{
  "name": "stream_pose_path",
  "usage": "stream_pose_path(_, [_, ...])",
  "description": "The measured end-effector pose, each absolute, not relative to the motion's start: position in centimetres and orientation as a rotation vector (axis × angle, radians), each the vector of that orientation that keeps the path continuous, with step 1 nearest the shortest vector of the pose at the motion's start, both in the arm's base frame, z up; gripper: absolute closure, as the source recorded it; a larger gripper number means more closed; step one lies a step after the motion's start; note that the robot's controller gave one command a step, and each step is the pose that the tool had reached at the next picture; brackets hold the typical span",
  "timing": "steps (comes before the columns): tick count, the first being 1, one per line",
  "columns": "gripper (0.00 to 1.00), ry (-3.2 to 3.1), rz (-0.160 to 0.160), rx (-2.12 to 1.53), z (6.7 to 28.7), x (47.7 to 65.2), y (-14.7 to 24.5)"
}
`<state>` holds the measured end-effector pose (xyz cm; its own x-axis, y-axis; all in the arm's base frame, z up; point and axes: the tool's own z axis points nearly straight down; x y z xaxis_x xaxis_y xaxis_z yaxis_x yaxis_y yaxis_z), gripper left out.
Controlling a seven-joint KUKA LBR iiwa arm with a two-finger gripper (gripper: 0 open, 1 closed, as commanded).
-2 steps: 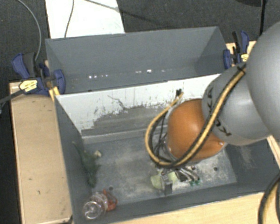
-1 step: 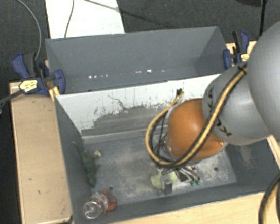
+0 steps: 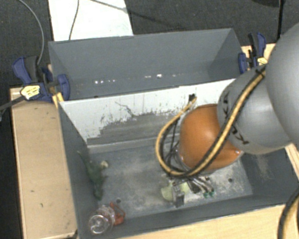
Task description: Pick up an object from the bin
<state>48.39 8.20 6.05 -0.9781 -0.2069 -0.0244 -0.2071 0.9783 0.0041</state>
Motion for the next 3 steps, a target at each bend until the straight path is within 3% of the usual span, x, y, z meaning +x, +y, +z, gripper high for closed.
stream_pose_path(3, [1.00, 3.102, 0.008, -0.325, 10.2, 48.3, 8.1])
